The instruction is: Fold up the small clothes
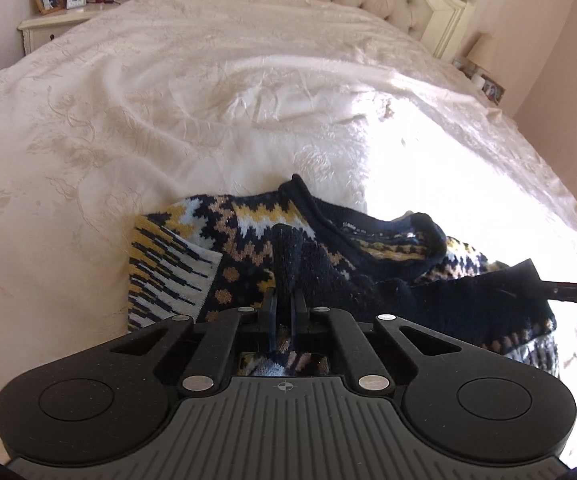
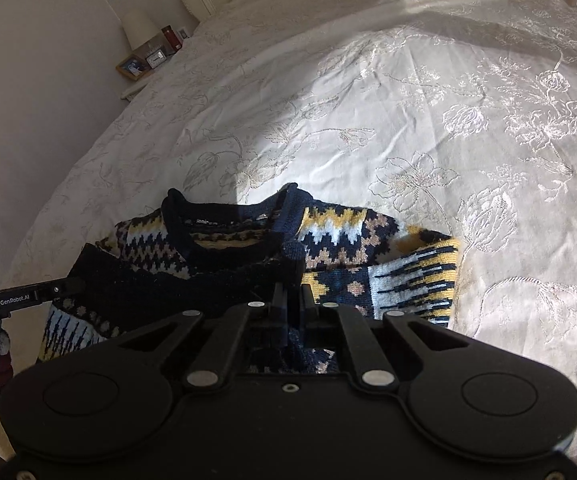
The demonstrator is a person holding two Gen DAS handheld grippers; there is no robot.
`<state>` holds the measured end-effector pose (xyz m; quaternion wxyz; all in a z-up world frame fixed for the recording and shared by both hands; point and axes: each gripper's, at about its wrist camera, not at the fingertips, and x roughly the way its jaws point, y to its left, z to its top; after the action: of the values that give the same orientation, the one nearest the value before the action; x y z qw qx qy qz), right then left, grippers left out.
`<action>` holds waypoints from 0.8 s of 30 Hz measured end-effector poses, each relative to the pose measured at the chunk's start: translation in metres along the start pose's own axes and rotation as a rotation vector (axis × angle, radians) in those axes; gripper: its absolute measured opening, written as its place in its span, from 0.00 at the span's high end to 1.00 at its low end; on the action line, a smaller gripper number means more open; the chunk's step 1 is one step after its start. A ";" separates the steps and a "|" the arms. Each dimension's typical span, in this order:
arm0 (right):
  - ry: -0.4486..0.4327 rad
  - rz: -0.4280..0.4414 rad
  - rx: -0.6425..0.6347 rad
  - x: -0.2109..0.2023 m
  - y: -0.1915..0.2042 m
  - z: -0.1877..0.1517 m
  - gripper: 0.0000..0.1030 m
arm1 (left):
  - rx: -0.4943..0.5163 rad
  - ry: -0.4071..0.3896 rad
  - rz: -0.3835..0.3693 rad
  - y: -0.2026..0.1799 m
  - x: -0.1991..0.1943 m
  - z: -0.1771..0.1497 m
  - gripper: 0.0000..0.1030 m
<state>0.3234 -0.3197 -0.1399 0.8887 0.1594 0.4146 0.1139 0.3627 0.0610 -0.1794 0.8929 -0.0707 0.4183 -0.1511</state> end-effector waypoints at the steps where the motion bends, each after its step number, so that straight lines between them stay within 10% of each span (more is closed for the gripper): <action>1: -0.016 -0.001 -0.007 -0.005 0.004 0.001 0.88 | 0.000 -0.022 0.002 -0.002 -0.008 0.003 0.95; 8: -0.096 -0.020 0.002 -0.013 0.010 0.037 0.89 | 0.053 -0.108 0.003 -0.009 -0.014 0.049 0.95; 24: 0.082 -0.158 0.051 0.097 -0.035 0.059 0.79 | 0.050 0.061 0.152 0.016 0.087 0.077 0.94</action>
<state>0.4328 -0.3307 -0.1851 0.8729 0.1440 0.4645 0.0391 0.4775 0.0480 -0.1975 0.8901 -0.0119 0.4456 -0.0951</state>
